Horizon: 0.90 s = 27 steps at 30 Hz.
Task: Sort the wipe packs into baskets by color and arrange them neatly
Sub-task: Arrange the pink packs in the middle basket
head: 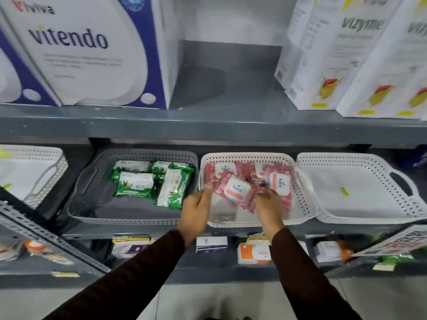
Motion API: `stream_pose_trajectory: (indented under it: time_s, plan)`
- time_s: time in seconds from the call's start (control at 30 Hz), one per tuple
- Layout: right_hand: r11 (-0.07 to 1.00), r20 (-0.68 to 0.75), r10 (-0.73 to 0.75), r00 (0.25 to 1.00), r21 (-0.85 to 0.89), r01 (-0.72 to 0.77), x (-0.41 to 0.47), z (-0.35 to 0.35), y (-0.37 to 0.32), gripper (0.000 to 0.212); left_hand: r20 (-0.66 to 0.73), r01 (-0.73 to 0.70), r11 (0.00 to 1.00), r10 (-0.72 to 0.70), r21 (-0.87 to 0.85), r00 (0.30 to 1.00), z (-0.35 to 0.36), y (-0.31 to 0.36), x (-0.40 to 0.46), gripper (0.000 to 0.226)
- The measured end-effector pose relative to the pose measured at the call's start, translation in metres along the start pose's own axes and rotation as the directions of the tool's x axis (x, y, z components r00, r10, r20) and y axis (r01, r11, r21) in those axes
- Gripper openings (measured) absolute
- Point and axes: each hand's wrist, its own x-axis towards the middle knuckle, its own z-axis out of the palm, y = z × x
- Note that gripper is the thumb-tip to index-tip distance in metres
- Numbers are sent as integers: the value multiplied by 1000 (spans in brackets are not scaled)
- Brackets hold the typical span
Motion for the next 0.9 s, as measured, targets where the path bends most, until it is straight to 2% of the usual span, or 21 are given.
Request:
stream_pose_trajectory:
  time_s: [0.07, 0.13, 0.2, 0.33, 0.43, 0.5, 0.6, 0.8, 0.87, 0.9]
  plan:
    - [998, 25, 52, 998, 19, -53, 4, -1, 0, 23, -2, 109, 978, -111, -177, 994, 24, 9, 32, 48]
    - [995, 86, 100, 991, -1, -100, 10, -2, -4, 21, 37, 173, 953, -169, -247, 985, 41, 14, 57, 46]
    - [992, 186, 123, 975, -45, -116, 12, -1, -10, 26, 75, 215, 951, -203, -220, 976, 49, 12, 68, 50]
    - [959, 370, 106, 923, -284, 3, 16, -3, -5, 43, 164, 346, 935, -330, -78, 929, 55, -3, 68, 59]
    - [901, 401, 164, 901, -433, 29, 14, -6, -6, 45, 211, 518, 822, -476, -237, 853, 53, -3, 66, 65]
    - [879, 413, 195, 890, -475, 28, 12, -7, -9, 43, 258, 578, 726, -517, -374, 816, 51, -2, 64, 75]
    - [895, 459, 232, 857, -446, -3, 16, -5, -13, 48, 258, 544, 690, -482, -477, 837, 51, 1, 67, 84]
    - [947, 570, 124, 812, -314, 75, 28, -8, -21, 41, 204, 452, 728, -407, -515, 890, 51, 7, 75, 82]
    - [963, 536, 76, 841, -257, 77, 31, -22, -18, 31, 166, 391, 771, -359, -502, 919, 52, 4, 73, 77]
    - [968, 473, 26, 881, -231, 96, 33, -31, -17, 26, 125, 356, 786, -342, -505, 932, 53, 3, 71, 74]
